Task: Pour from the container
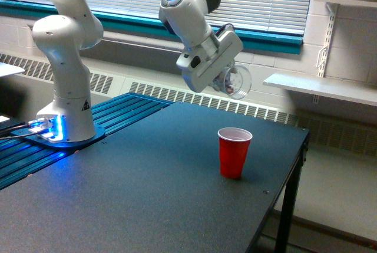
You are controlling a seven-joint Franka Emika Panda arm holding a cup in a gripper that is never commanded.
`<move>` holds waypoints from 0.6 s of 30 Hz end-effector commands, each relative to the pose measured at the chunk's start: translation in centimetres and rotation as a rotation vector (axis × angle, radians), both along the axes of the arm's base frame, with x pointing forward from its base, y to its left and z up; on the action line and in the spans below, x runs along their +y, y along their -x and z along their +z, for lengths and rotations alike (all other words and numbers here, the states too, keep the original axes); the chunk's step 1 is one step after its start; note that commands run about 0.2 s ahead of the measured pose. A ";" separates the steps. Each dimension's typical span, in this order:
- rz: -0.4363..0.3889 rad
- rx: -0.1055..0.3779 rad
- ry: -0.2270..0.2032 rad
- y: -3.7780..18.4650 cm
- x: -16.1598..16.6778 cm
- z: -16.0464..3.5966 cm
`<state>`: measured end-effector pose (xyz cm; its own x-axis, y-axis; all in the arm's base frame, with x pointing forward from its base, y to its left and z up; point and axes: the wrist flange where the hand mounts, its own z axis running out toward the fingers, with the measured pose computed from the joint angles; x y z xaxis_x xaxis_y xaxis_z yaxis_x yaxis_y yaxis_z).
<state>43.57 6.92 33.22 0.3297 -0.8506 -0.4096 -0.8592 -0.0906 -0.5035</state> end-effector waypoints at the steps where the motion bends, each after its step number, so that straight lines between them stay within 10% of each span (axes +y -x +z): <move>1: 0.003 -0.025 -0.030 -0.8 -0.2 0.1; 18: -0.064 0.017 -0.145 -1.1 -1.9 -1.3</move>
<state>44.14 6.00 31.64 0.2657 -0.8074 -0.5268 -0.8777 0.0235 -0.4787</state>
